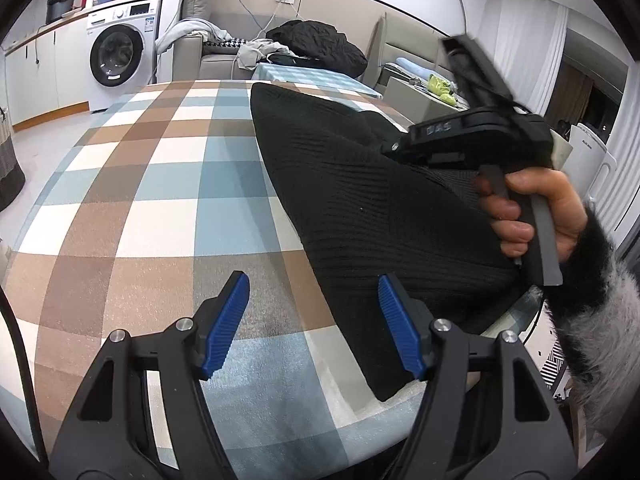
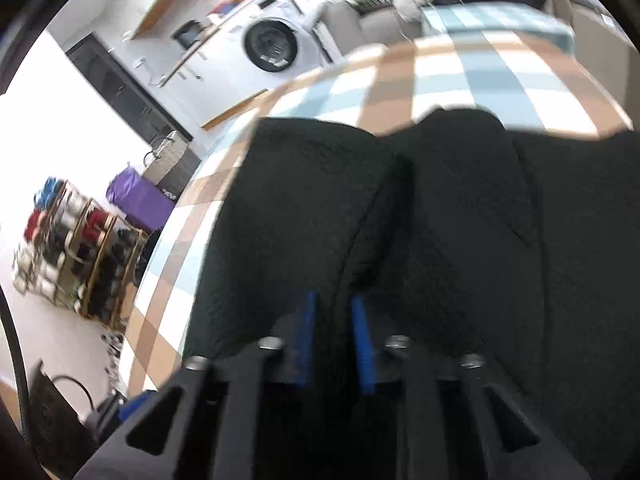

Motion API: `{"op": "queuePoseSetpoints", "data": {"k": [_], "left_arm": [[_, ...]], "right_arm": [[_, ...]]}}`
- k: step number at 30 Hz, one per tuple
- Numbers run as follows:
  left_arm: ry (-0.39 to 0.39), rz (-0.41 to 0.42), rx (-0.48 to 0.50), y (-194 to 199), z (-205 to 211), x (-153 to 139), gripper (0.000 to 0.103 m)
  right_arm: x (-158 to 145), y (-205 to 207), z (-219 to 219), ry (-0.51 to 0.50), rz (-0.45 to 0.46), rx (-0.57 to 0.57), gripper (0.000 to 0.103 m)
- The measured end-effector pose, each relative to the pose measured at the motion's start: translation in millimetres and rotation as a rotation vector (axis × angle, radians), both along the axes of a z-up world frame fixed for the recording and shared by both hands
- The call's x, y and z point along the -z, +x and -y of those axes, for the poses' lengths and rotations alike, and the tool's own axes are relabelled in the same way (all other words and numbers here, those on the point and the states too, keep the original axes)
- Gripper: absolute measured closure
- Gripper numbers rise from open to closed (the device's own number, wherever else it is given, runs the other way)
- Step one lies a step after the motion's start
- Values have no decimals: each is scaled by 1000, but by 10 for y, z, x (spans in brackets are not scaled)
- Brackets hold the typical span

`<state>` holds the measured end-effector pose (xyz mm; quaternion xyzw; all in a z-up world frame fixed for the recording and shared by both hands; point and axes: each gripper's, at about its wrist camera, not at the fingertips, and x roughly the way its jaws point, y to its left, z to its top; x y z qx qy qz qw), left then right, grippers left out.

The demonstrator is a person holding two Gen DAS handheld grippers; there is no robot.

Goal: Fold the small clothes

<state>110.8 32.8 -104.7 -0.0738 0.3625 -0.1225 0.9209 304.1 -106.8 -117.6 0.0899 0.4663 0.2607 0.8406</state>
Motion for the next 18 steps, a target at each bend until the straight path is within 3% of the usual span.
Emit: {"op": "queuePoseSetpoints", "data": {"k": [4,8,12,16,18], "left_arm": [[-4,9,-3,-12,-9,-31,38],[-5,9,11,6,28,-50,38],[16,12,24,4,72,-49,38],[15,-9,25,19,59,-7,38],[16,-11,25,10,48,-1,38]], "right_arm": [[-521,-325,169,-18,208,61,96],[-847,-329,342,-66,264,151,96],[-628,-165,430,-93,167,178,95],[-193,-132,528,5,-3,114,86],[-70,-279,609,65,-47,69,81]]}}
